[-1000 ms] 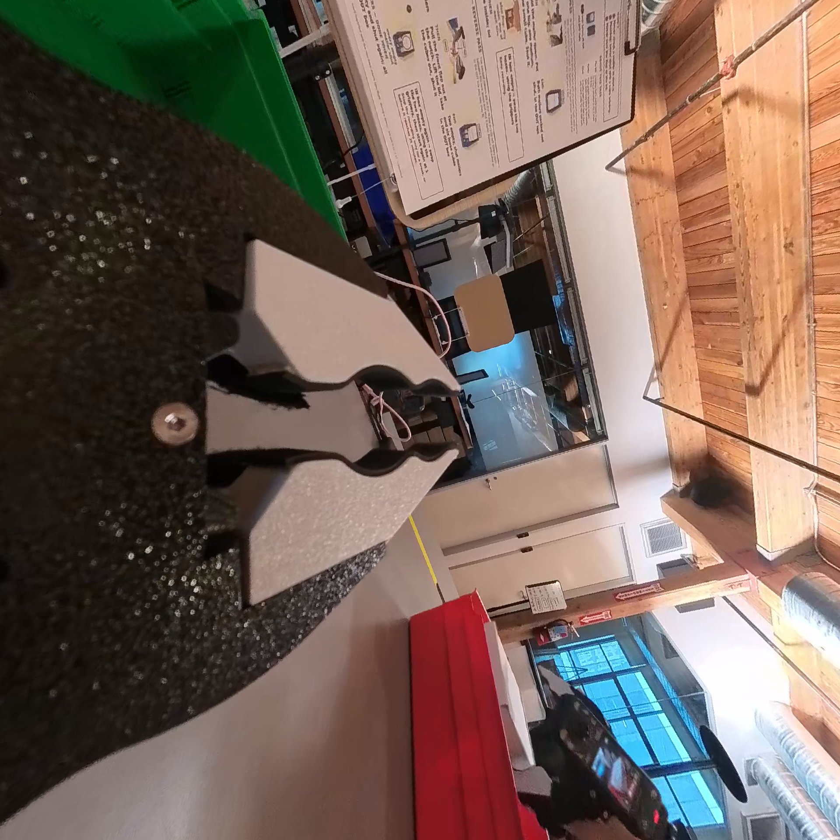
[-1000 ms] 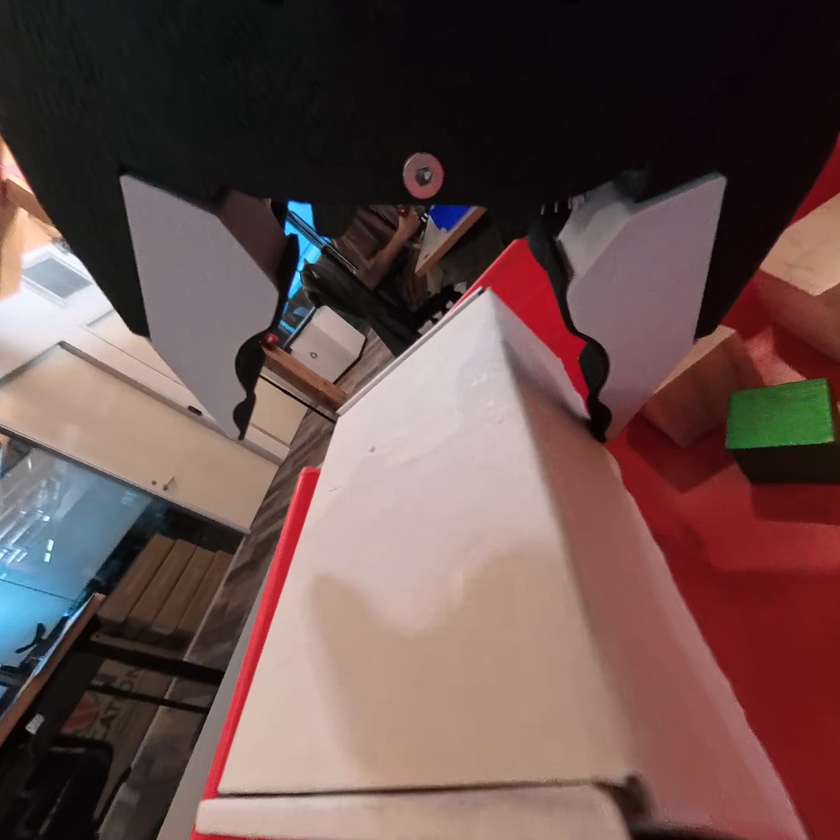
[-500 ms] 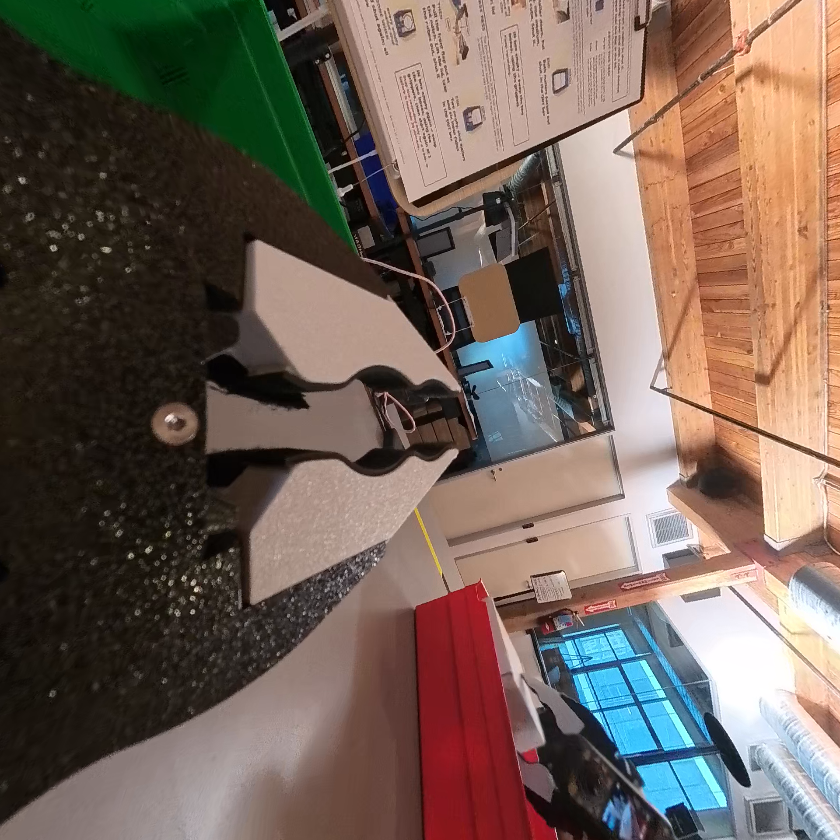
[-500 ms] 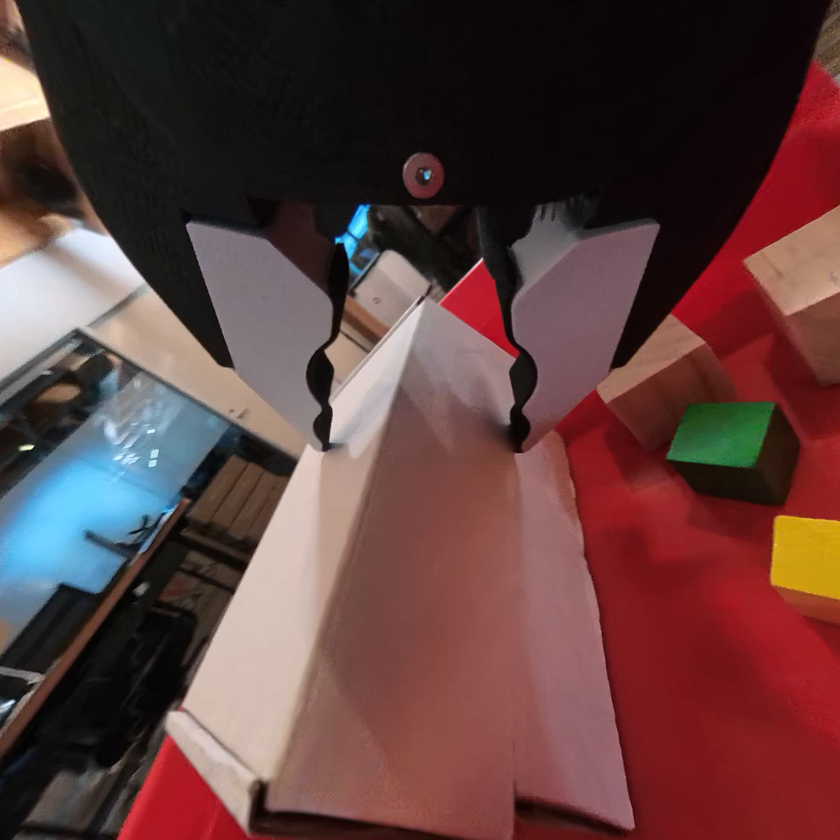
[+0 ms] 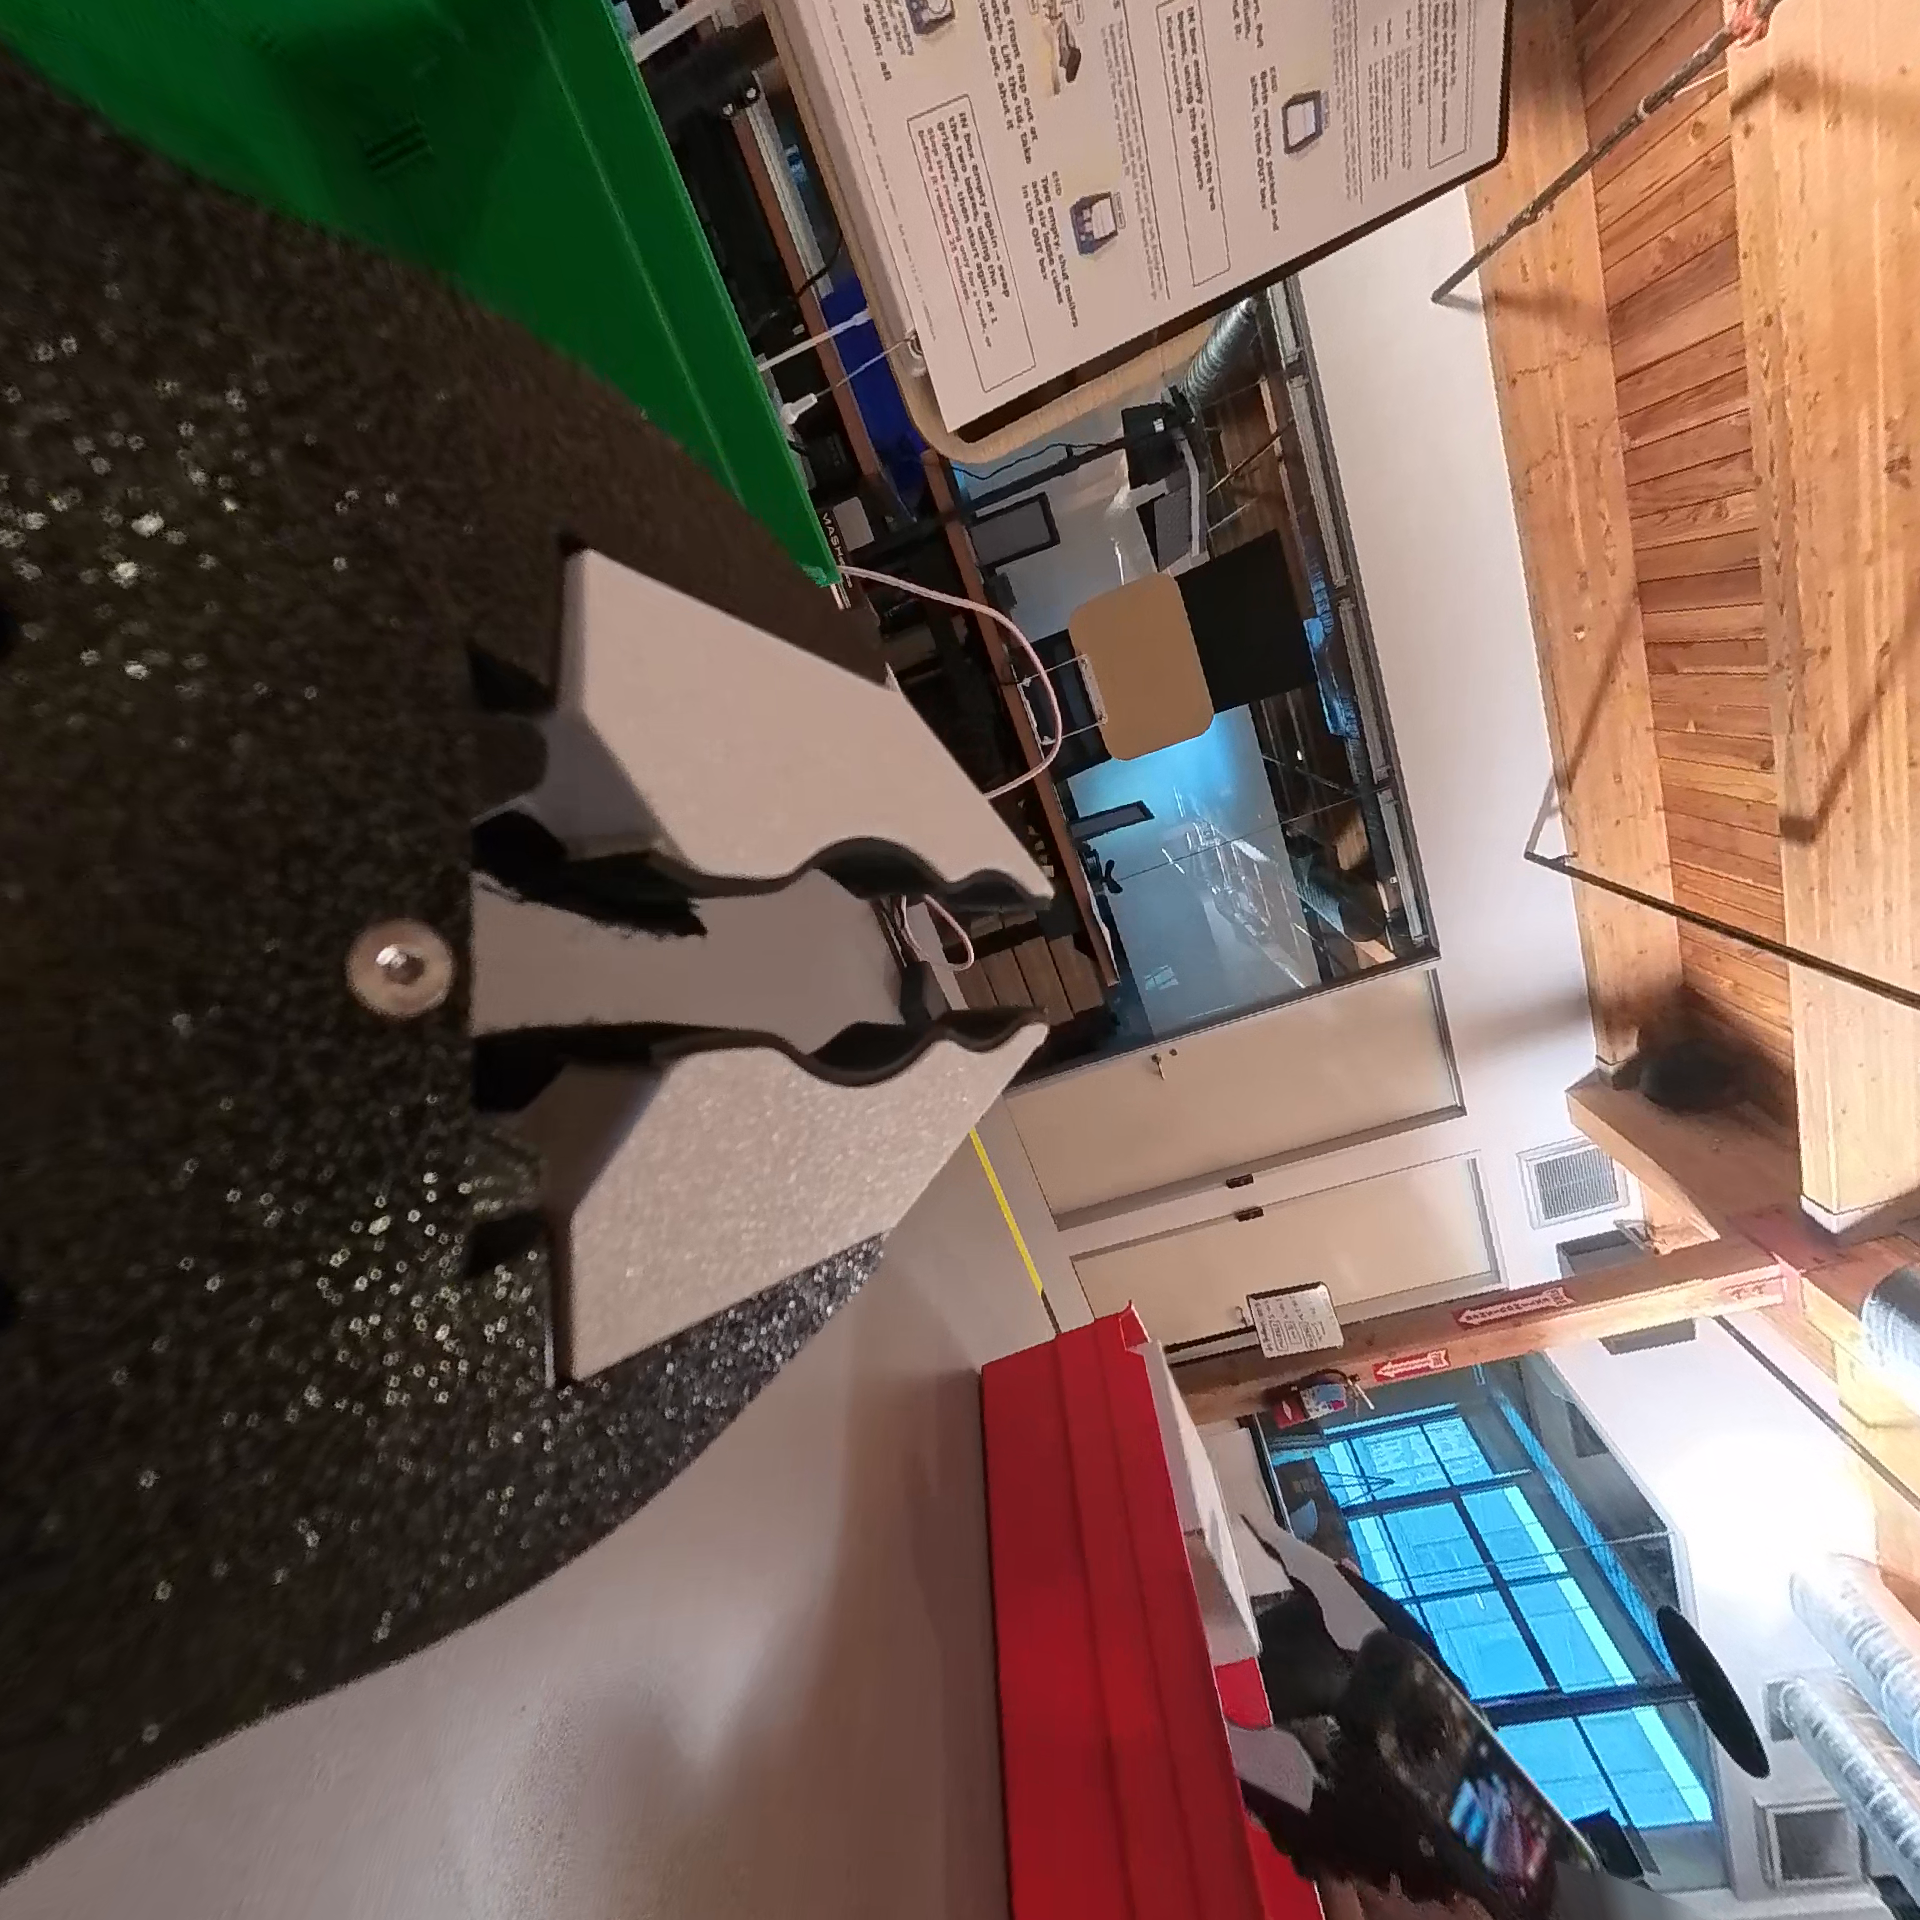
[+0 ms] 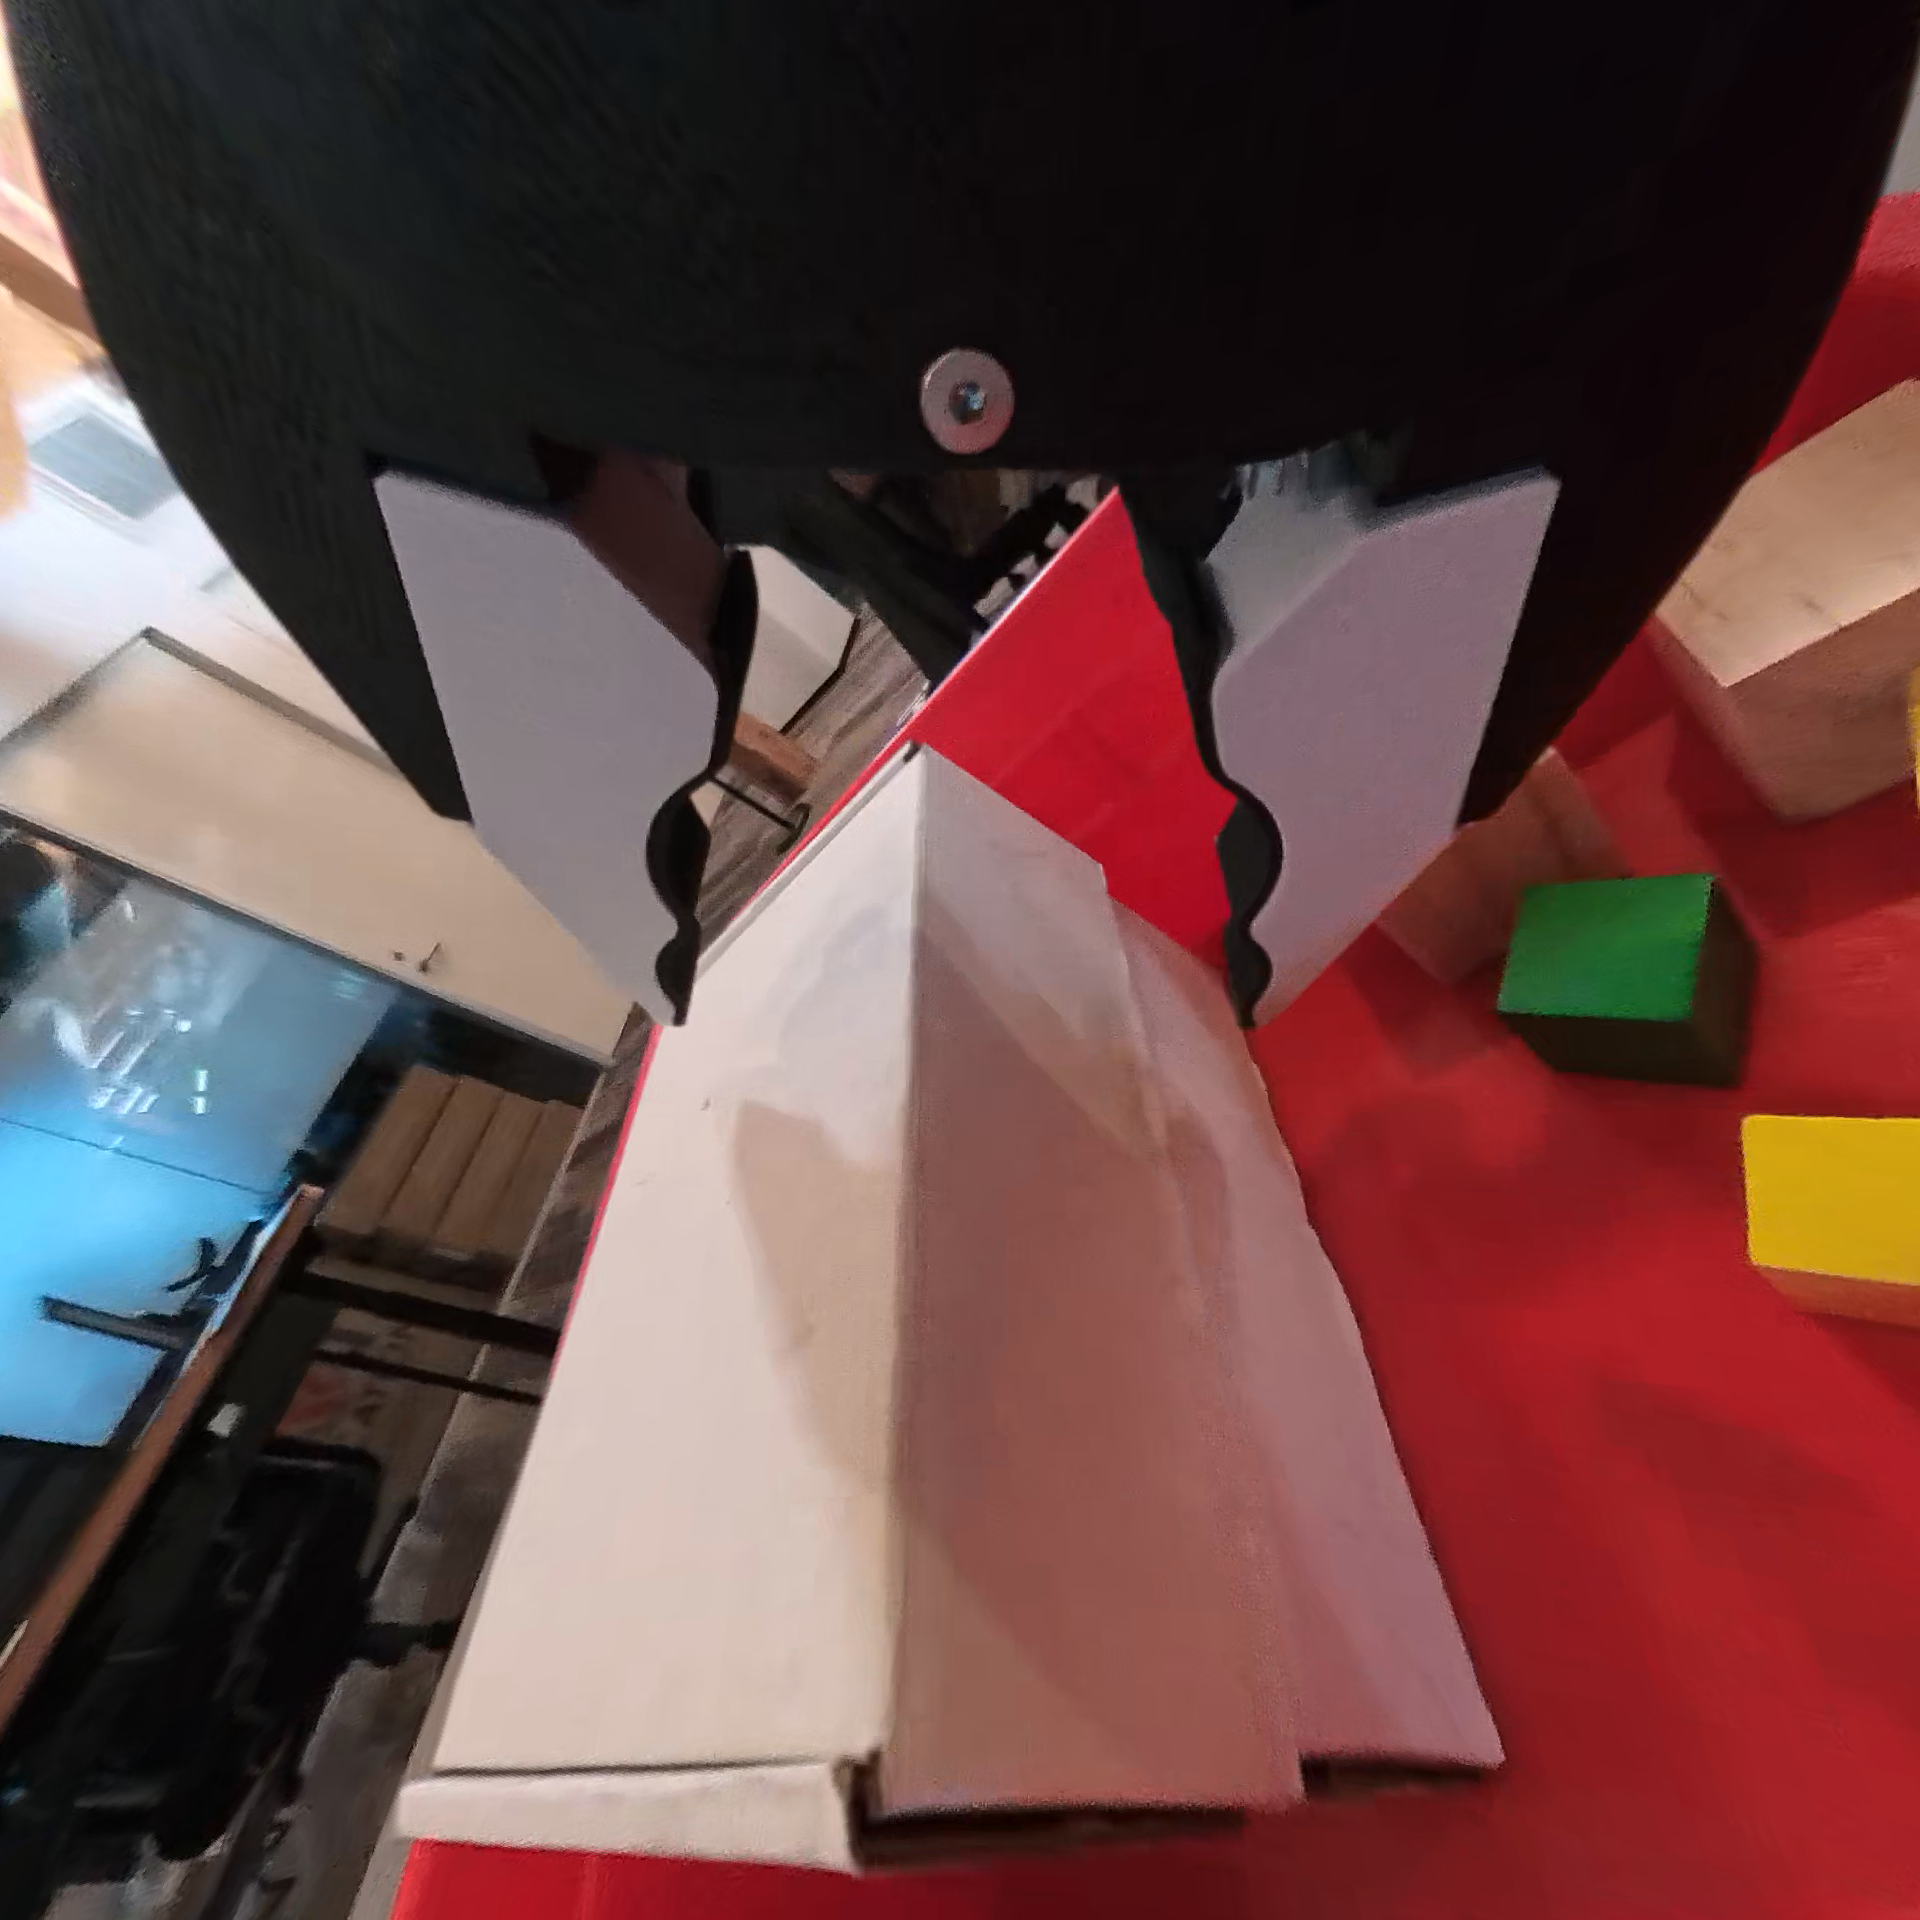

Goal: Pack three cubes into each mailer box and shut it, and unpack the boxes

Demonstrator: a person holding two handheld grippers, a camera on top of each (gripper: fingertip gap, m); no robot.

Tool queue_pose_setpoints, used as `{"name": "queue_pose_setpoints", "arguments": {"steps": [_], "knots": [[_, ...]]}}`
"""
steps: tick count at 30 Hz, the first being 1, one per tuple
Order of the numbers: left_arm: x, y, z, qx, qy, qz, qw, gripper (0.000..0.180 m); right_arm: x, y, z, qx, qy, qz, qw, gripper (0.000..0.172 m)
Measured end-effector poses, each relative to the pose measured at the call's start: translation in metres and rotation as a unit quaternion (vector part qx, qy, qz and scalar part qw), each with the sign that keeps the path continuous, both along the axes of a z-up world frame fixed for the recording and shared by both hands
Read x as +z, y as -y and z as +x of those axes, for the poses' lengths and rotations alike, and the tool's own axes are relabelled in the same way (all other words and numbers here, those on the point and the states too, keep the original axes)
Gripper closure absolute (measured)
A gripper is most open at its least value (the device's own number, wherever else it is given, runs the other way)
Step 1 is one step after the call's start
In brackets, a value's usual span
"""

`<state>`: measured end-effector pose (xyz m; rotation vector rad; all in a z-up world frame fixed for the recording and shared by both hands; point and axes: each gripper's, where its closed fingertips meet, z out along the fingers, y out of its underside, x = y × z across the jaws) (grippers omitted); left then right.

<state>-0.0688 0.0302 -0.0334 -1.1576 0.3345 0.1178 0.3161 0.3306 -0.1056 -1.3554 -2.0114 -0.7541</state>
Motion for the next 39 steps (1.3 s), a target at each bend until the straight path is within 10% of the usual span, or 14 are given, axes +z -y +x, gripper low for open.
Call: {"name": "queue_pose_setpoints", "arguments": {"steps": [11, 15, 20, 27, 39], "knots": [[-0.002, 0.0, 0.002, -0.002, -0.004, -0.003, 1.0, 0.165, -0.005, -0.019, 0.002, -0.04, 0.015, 0.072, 0.996, 0.07], [0.0, 0.002, 0.001, 0.002, -0.005, 0.005, 1.0, 0.164, 0.005, -0.004, -0.005, -0.074, -0.11, 0.063, 0.989, 0.066], [0.003, 0.004, 0.001, -0.009, 0.011, 0.01, 1.0, 0.151, 0.074, 0.035, -0.011, -0.124, -0.42, 0.097, 0.894, 0.075], [0.01, 0.011, -0.003, -0.026, 0.051, 0.024, 0.998, 0.111, 0.132, 0.095, 0.045, -0.217, -0.689, 0.089, 0.686, 0.087], [-0.042, -0.034, 0.007, 0.05, -0.036, -0.132, 0.989, 0.086, 0.053, 0.078, 0.126, -0.328, -0.645, 0.091, 0.684, 0.087]]}}
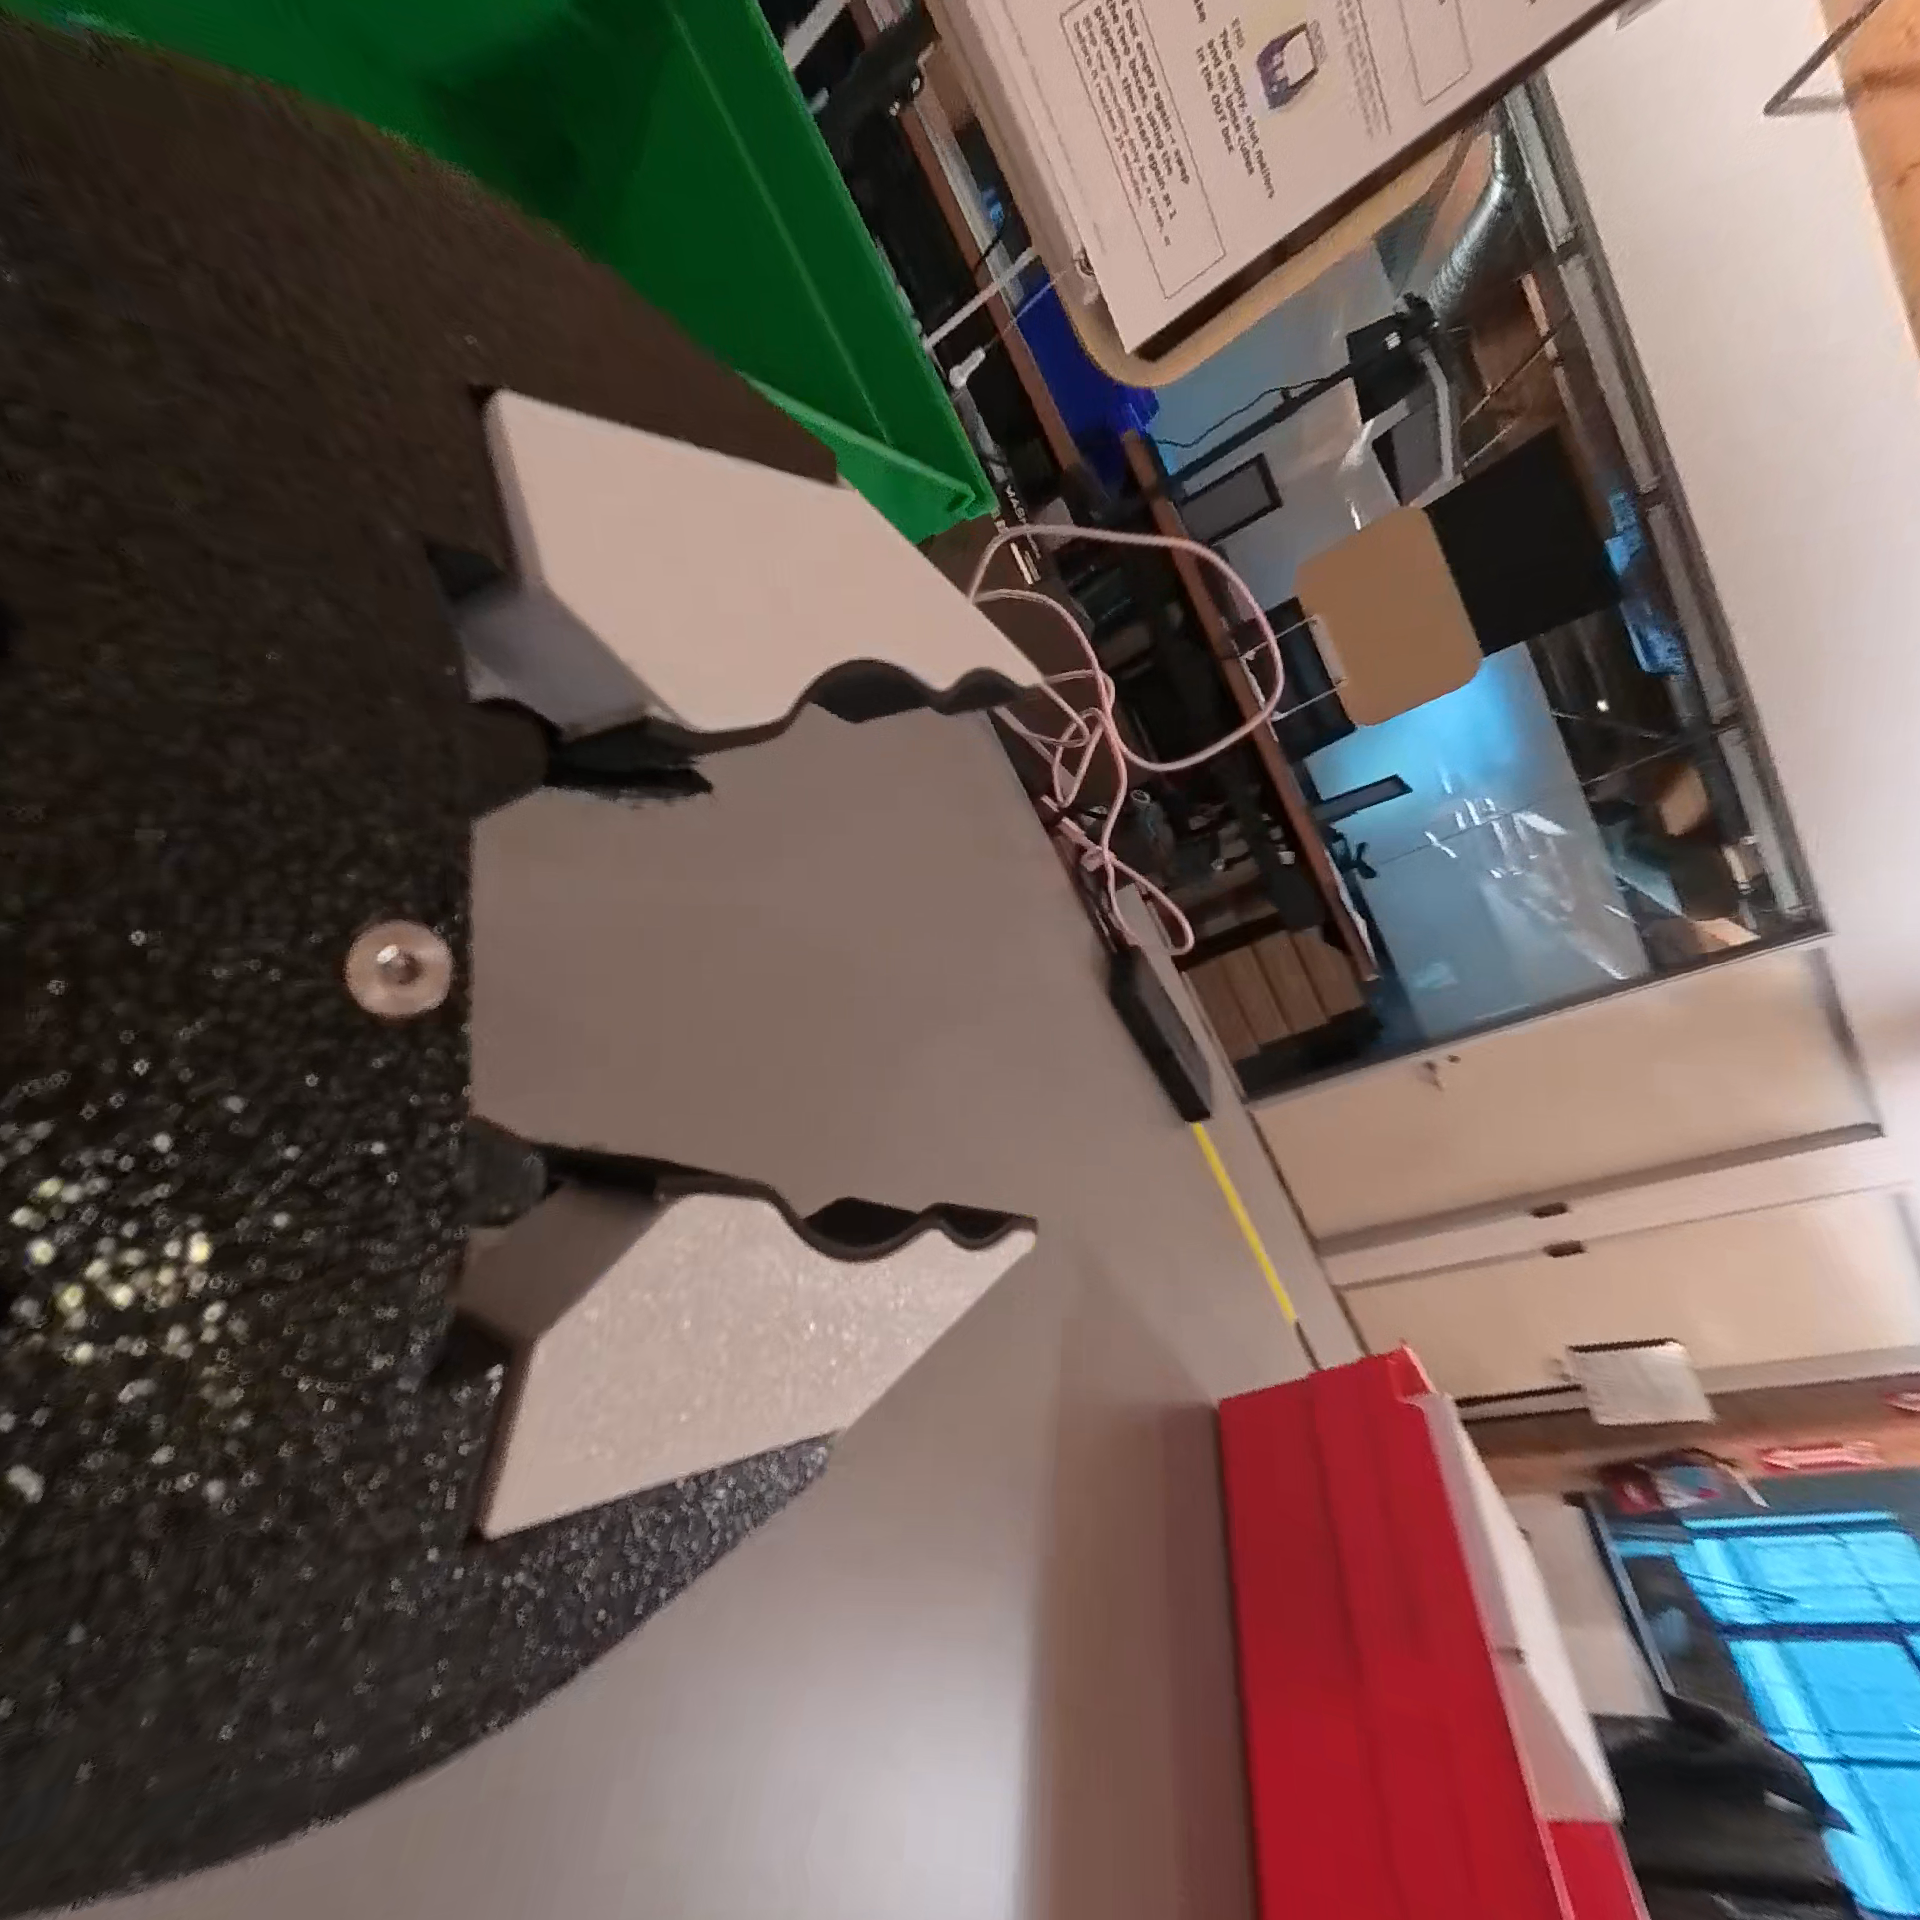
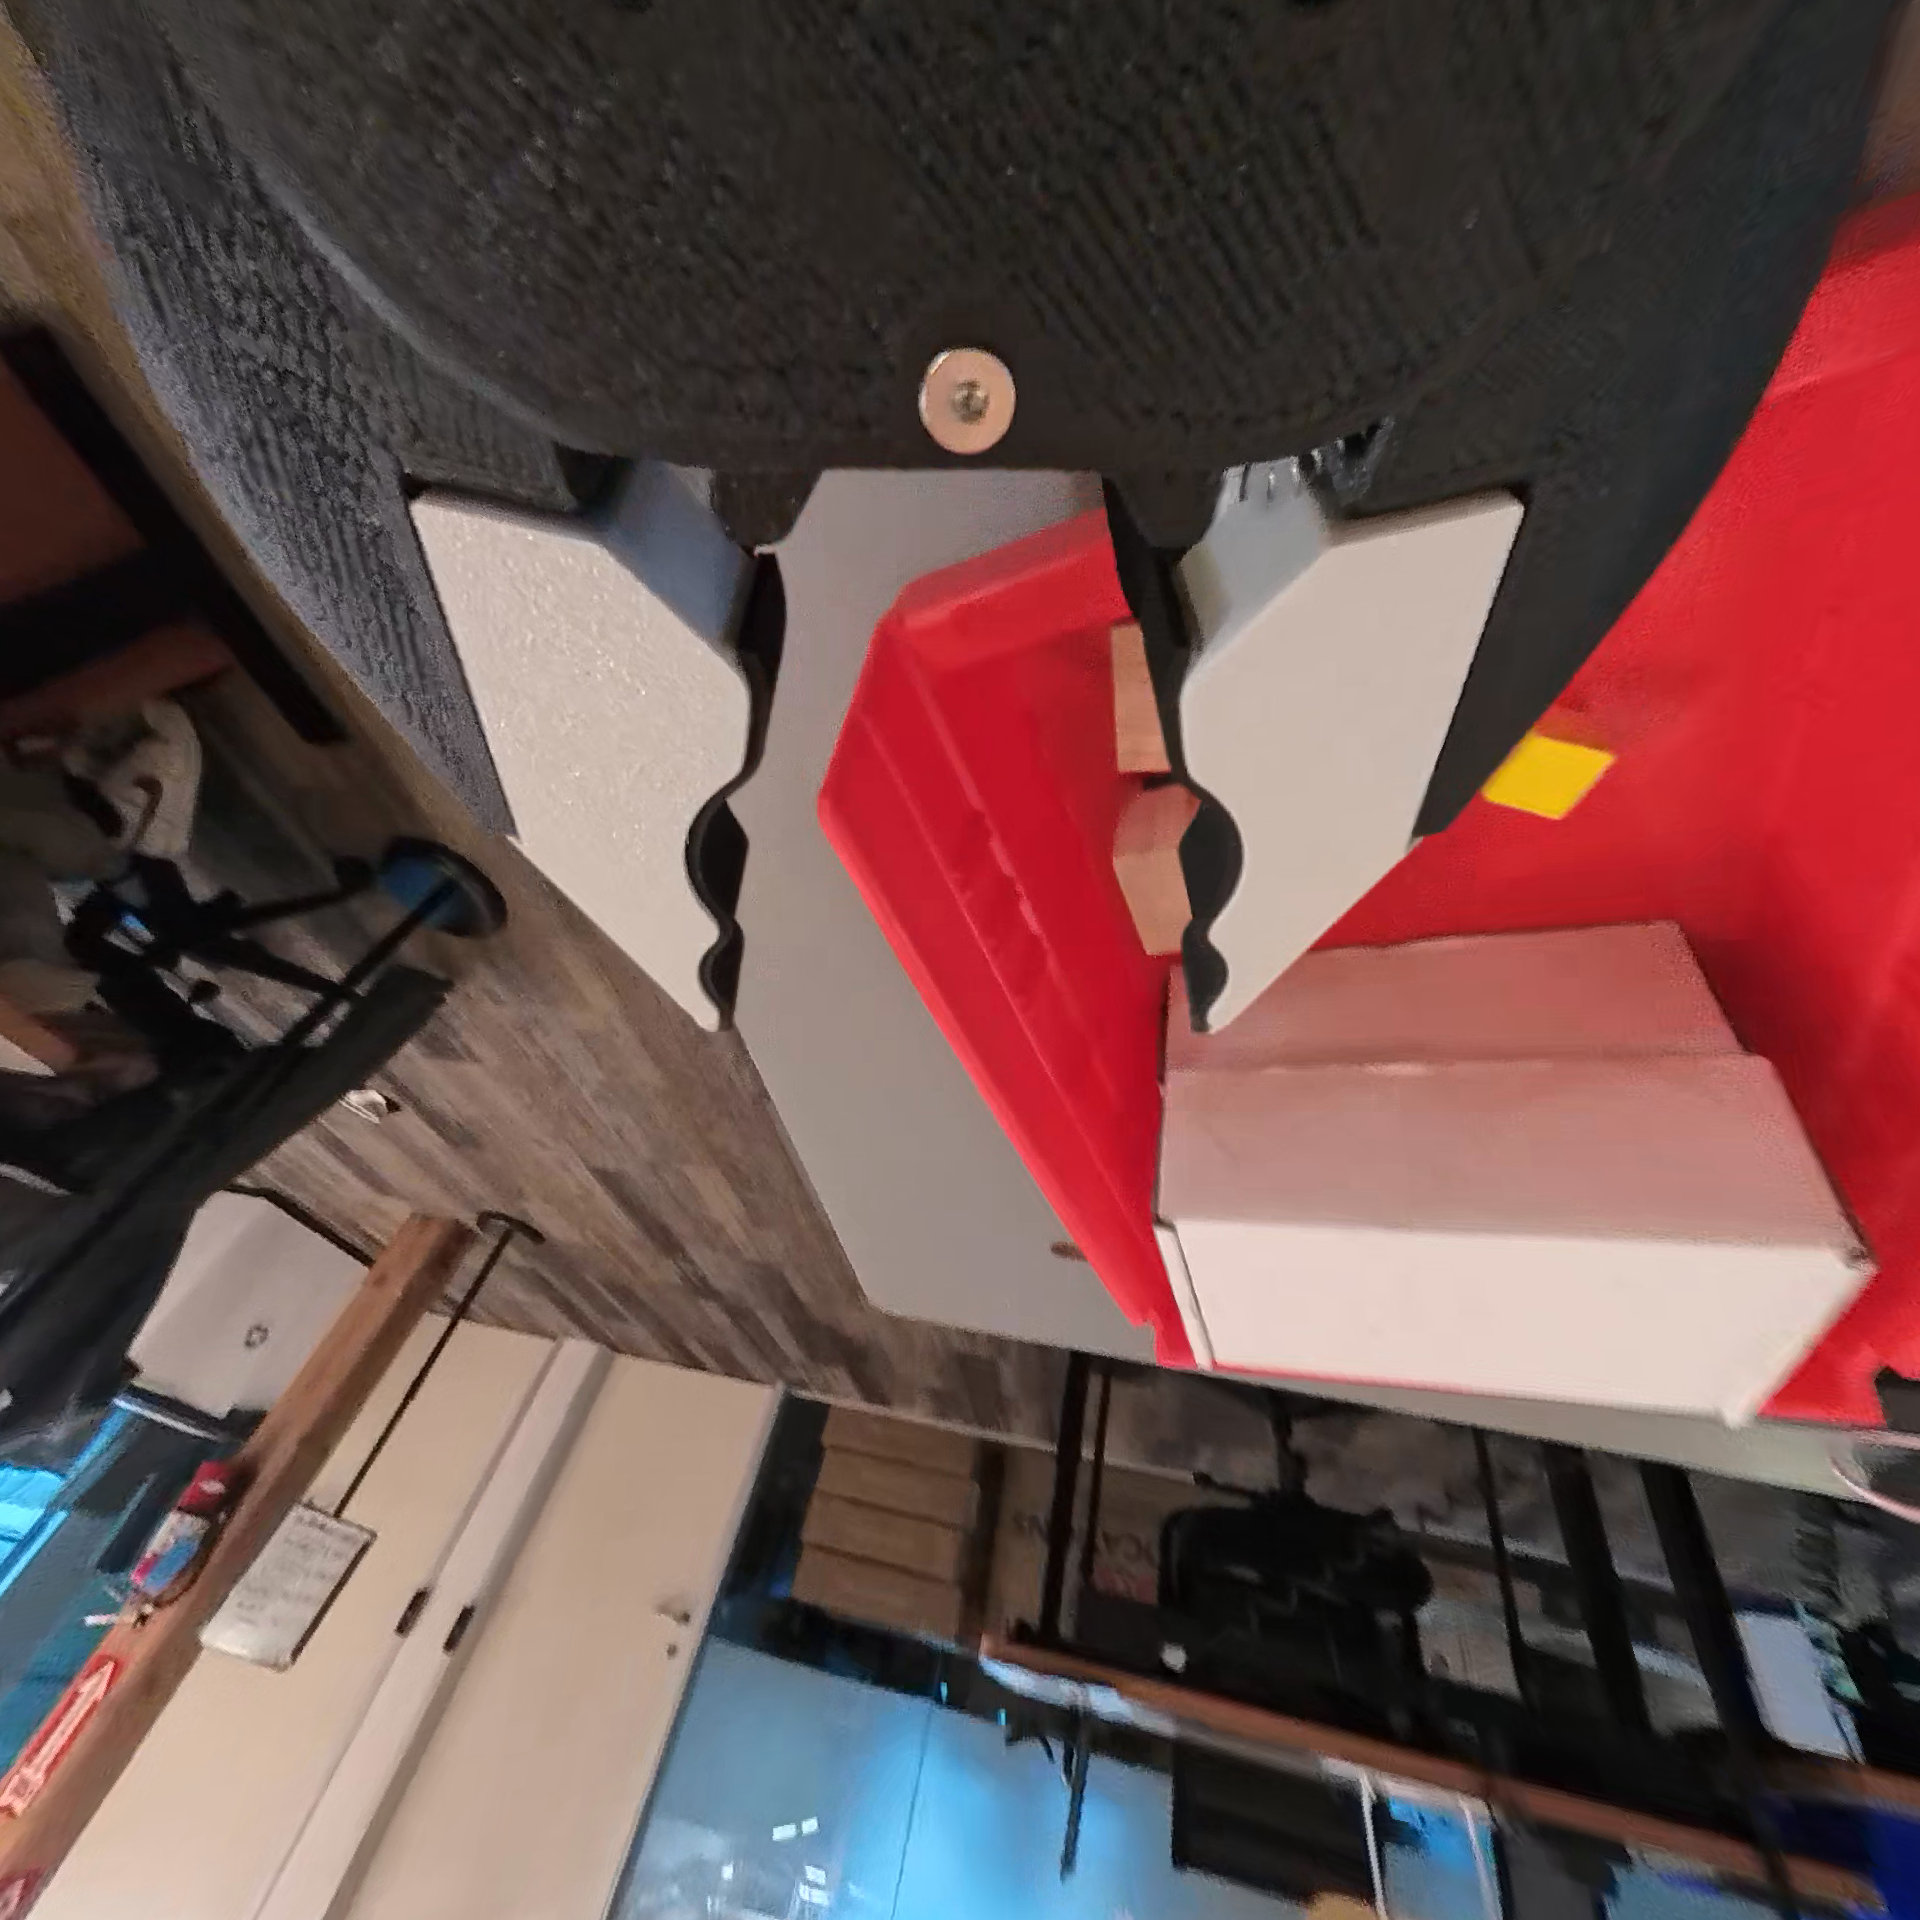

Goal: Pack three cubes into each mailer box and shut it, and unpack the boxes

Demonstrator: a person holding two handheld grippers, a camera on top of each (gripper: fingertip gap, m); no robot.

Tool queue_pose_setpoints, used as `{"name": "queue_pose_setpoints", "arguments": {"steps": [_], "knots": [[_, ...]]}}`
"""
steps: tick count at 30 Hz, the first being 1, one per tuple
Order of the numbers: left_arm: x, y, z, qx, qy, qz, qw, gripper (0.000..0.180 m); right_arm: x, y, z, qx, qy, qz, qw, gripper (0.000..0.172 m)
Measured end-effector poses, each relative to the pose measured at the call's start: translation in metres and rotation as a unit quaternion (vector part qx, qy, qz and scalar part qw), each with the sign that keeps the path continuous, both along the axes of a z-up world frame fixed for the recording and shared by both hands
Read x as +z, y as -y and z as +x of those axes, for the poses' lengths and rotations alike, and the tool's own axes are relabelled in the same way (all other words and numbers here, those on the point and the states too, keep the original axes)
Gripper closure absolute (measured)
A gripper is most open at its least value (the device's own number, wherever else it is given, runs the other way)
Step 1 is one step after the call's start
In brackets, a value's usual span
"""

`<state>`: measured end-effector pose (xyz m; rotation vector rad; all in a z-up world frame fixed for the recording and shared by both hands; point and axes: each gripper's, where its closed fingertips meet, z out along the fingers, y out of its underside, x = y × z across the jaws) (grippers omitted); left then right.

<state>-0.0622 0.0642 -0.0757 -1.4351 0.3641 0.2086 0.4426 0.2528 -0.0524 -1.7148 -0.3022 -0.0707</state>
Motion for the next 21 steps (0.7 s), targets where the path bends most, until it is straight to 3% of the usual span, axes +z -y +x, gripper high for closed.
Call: {"name": "queue_pose_setpoints", "arguments": {"steps": [9, 14, 21], "knots": [[-0.027, -0.012, 0.011, -0.006, -0.05, -0.067, 0.996, 0.082, -0.053, -0.013, 0.0, 0.023, -0.034, -0.09, 0.995, 0.083], [-0.025, -0.011, 0.011, -0.01, -0.044, -0.066, 0.997, 0.084, -0.052, -0.013, 0.002, 0.016, -0.043, -0.088, 0.995, 0.092], [-0.024, -0.011, 0.01, -0.012, -0.037, -0.064, 0.997, 0.086, -0.053, -0.013, 0.002, 0.018, -0.048, -0.093, 0.994, 0.091]]}}
